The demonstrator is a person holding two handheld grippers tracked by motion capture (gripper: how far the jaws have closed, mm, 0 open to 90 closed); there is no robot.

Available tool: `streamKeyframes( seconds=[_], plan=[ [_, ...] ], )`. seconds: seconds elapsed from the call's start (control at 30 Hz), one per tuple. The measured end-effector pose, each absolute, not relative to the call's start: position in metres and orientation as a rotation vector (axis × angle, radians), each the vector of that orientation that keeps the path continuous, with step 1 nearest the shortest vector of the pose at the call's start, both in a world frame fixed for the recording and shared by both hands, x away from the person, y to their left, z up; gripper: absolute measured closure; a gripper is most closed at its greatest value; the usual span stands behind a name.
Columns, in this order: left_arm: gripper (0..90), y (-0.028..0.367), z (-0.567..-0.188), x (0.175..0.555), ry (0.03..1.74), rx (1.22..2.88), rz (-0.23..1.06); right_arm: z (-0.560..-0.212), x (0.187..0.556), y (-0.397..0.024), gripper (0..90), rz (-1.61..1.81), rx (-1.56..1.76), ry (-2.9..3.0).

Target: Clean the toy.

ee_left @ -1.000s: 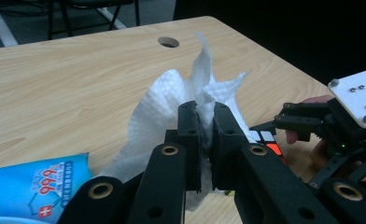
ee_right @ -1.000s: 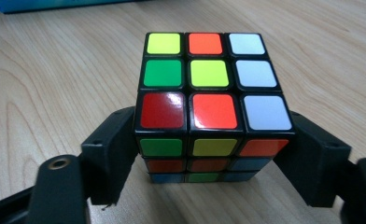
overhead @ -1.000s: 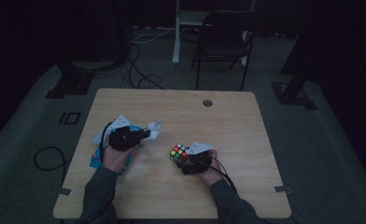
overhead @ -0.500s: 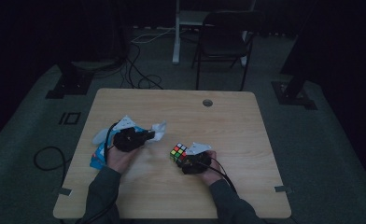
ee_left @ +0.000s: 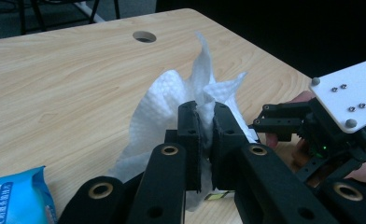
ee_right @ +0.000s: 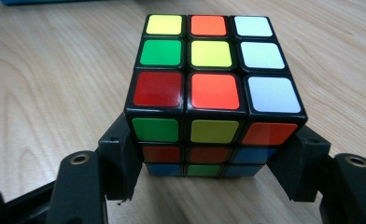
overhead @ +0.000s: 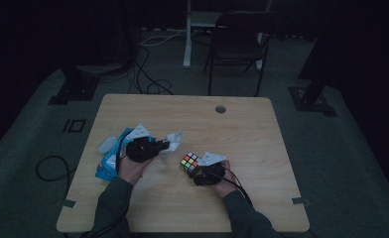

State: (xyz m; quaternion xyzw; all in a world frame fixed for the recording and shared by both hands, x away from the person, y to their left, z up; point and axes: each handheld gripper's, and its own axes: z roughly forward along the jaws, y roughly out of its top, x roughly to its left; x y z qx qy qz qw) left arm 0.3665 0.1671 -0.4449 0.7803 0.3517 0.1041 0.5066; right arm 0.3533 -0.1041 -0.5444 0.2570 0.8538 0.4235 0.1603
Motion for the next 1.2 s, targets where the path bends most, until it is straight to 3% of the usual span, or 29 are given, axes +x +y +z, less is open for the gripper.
streamKeyframes(
  seconds=[1.2],
  plan=[
    [85.7, 0.099, -0.457, 0.379, 0.734, 1.96, 0.213, -0.519, 0.357, -0.119, 34.4, 1.225, 0.791, 2.335]
  ],
)
